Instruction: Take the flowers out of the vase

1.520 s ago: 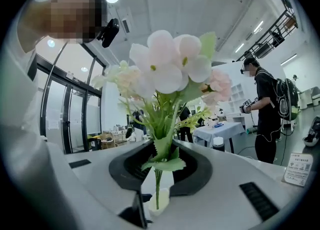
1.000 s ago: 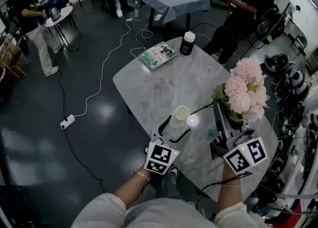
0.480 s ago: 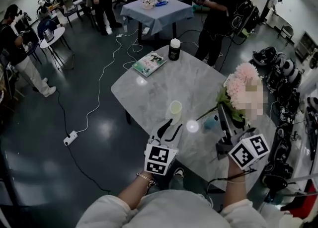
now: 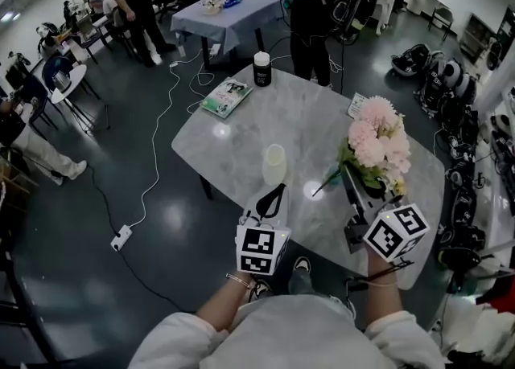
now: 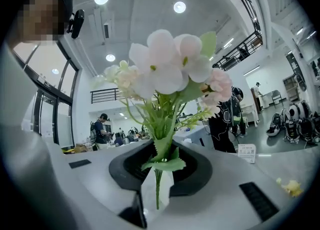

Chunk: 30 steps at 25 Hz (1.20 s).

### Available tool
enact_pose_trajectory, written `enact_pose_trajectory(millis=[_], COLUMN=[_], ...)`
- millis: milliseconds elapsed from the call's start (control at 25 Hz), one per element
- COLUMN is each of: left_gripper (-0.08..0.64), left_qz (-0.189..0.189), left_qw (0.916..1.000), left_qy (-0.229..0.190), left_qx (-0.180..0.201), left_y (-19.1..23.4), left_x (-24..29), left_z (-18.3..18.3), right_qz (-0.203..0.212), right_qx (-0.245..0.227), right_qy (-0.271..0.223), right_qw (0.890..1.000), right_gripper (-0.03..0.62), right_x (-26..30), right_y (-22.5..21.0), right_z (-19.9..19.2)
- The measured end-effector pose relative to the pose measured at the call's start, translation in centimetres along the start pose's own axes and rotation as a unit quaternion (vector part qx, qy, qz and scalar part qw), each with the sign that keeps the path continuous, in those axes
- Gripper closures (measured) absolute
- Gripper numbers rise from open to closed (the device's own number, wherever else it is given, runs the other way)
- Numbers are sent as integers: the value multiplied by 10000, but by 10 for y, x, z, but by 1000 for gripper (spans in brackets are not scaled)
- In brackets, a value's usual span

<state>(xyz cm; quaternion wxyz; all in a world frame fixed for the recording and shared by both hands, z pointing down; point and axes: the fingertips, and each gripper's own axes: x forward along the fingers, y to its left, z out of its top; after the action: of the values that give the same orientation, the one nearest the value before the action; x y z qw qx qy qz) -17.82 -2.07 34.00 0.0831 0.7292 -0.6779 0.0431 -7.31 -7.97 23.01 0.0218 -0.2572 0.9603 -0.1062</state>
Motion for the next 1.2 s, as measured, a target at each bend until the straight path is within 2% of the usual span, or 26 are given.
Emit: enact_pose_trajectory(millis=[160, 400, 800, 1000, 1200], left_gripper=[551, 551, 551, 551, 551], left_qz=[-129, -444, -1209, -1564, -2045], left_qw=[9999, 9990, 9926, 9876, 9788], left_qy=[20, -91, -55, -26, 72], left_qx=[-14, -1, 91, 93, 108], left_y=[-14, -43, -121, -158, -194], left_x=[-1, 16, 51, 61, 62], left_z=[-4, 12, 11, 11, 3], right_qz=[-125, -411, -1190, -1611, -2219], right_qx=[43, 44, 159, 334, 387], right_qy=[9, -9, -91, -119, -147], right_qw=[9999, 9991, 9927, 9863, 9742], right_gripper=[518, 518, 520, 522, 521], right_x=[-18, -38, -104, -141, -190], right_y=[-3, -20, -75, -98, -105], right_z=[-8, -8, -6, -10, -18])
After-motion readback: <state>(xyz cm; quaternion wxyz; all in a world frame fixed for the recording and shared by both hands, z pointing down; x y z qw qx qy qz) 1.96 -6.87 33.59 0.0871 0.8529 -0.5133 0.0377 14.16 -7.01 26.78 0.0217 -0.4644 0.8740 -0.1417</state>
